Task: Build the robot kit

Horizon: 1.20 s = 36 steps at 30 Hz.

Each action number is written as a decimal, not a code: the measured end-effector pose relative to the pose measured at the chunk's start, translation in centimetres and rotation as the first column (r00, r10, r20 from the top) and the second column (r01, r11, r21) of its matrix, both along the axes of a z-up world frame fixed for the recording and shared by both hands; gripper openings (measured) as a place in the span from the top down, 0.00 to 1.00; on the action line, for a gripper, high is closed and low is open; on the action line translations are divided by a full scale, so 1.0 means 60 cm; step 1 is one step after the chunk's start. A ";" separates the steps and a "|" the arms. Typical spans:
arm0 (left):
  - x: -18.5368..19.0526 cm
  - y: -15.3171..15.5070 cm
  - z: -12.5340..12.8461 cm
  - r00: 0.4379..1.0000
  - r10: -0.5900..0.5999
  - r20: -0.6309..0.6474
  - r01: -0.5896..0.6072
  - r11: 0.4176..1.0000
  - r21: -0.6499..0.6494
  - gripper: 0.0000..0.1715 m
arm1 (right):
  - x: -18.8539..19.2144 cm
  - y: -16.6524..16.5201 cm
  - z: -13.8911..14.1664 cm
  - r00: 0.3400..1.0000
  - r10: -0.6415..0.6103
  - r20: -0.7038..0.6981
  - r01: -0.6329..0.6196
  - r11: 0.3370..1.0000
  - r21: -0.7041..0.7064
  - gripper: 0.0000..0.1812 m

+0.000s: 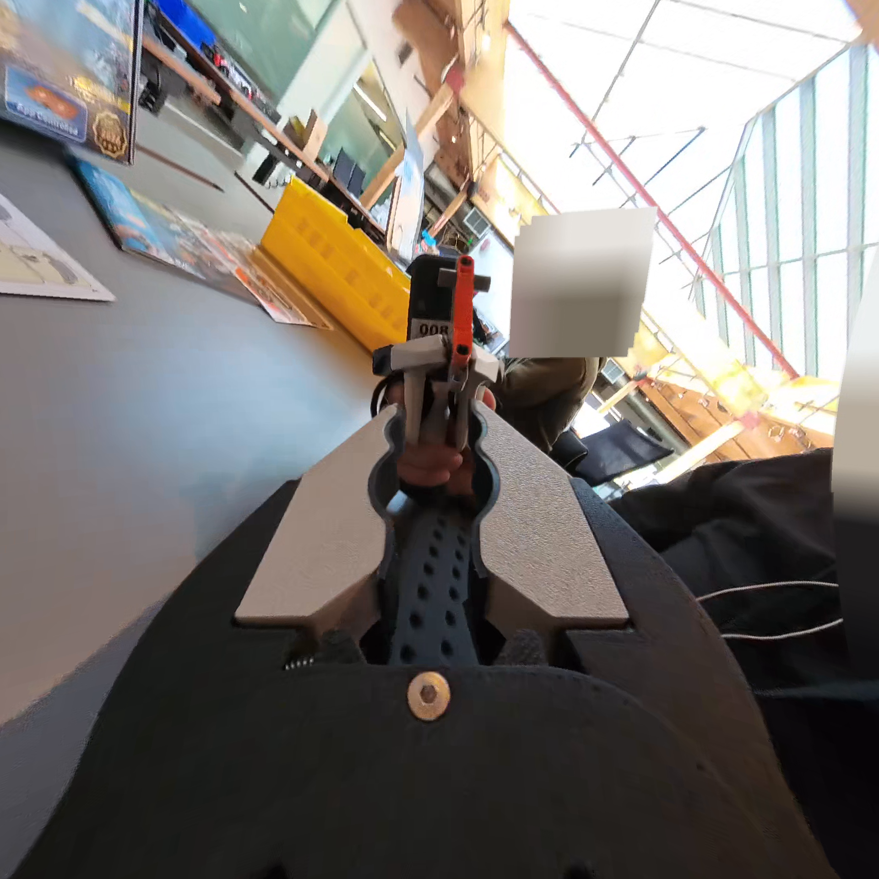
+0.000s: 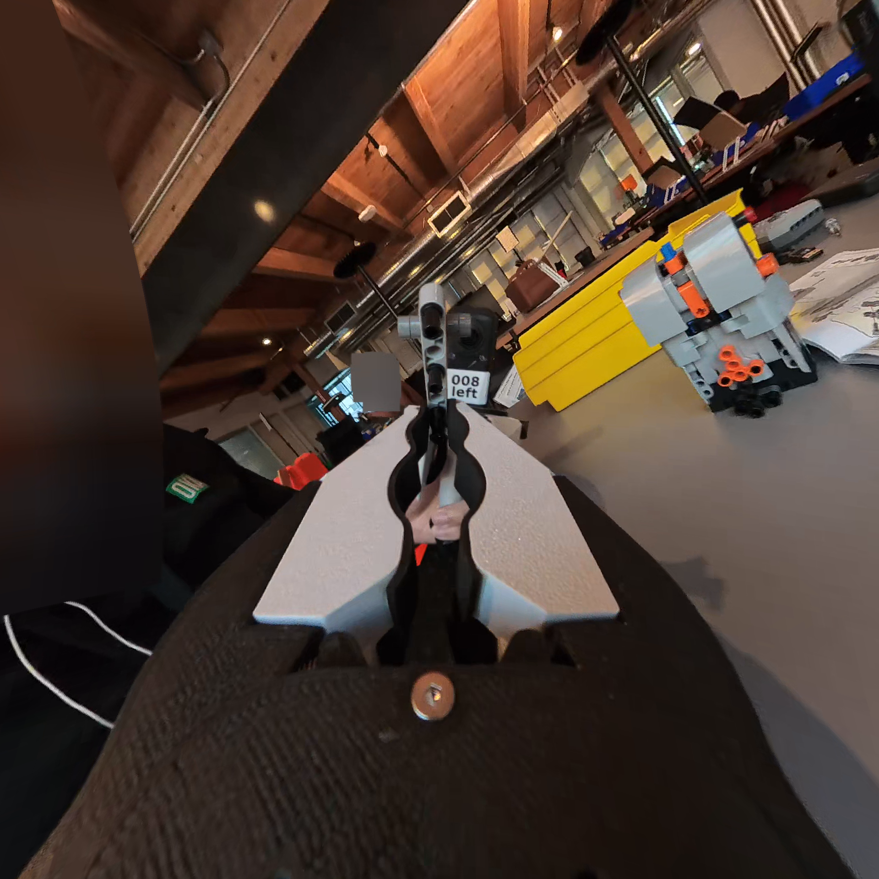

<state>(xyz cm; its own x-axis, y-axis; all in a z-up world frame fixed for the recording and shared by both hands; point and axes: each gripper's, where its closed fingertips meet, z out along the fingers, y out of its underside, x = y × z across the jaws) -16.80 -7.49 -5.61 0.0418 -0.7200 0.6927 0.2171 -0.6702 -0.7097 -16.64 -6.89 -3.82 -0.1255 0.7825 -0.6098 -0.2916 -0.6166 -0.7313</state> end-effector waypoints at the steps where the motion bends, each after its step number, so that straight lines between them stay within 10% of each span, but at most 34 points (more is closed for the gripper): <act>1: 0.002 -0.001 0.001 1.000 -0.002 0.003 0.002 1.000 0.007 0.87 | -0.003 -0.002 0.003 1.000 0.005 -0.016 -0.005 1.000 -0.005 0.97; 10: 0.008 -0.008 0.018 0.999 -0.026 0.038 0.023 0.997 0.079 0.94 | -0.026 -0.002 -0.006 1.000 -0.028 0.007 0.028 1.000 -0.013 0.97; 17: -0.039 -0.015 0.009 0.965 -0.160 -0.208 0.181 0.980 0.085 0.97 | 0.018 0.018 -0.012 0.989 -0.098 0.106 0.094 0.995 0.042 0.85; 23: -0.060 -0.057 -0.065 0.668 -0.357 -0.653 0.462 0.887 -0.012 0.97 | -0.008 -0.019 -0.055 0.824 -0.040 0.565 -0.194 0.917 0.348 0.77; 28: -0.070 -0.068 -0.105 0.406 -0.340 -0.848 0.579 0.814 -0.049 0.96 | -0.051 -0.055 -0.082 0.724 0.174 0.667 -0.401 0.894 0.202 0.87; 36: -0.058 -0.068 -0.115 0.307 -0.335 -0.891 0.628 0.775 -0.075 0.96 | -0.067 -0.066 -0.125 0.599 0.175 0.782 -0.508 0.838 0.201 0.96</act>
